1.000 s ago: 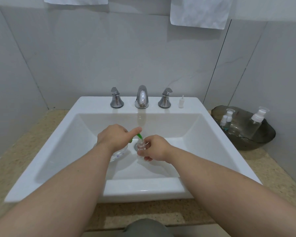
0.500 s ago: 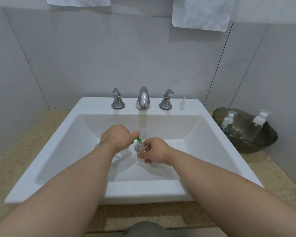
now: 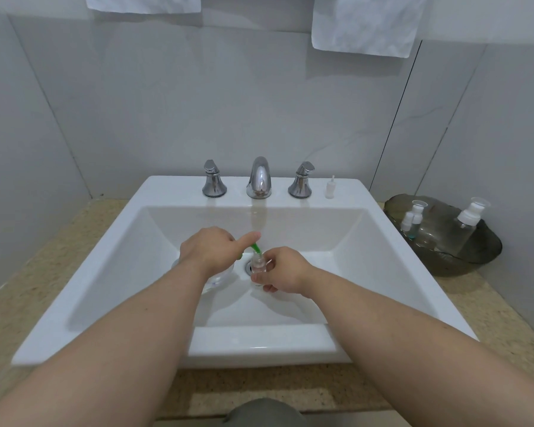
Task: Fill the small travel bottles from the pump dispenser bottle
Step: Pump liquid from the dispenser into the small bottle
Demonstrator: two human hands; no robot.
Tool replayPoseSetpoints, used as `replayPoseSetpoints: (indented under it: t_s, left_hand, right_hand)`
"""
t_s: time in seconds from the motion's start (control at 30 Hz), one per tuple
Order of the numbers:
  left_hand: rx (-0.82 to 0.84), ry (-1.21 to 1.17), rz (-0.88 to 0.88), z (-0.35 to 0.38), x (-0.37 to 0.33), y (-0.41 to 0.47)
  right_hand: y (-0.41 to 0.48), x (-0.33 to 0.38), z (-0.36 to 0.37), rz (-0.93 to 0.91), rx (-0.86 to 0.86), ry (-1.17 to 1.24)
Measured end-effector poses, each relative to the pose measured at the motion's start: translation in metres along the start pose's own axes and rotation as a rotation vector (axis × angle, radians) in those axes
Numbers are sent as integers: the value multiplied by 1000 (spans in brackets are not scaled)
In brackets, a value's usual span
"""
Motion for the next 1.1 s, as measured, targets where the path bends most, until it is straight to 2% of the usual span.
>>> replayPoseSetpoints:
  t_s: [1.1]
  left_hand:
    - [-21, 5, -1, 0, -6, 0]
  right_hand:
    - [4, -4, 2, -2, 20, -29]
Point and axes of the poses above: each hand's wrist, its own y-axis towards the middle knuckle, its own z-axis out of the palm, x = y × z, the point moved 4 cm from there along y, towards the middle knuckle, and after that the axes turned 8 degrees about x, right-handed, at the moved point
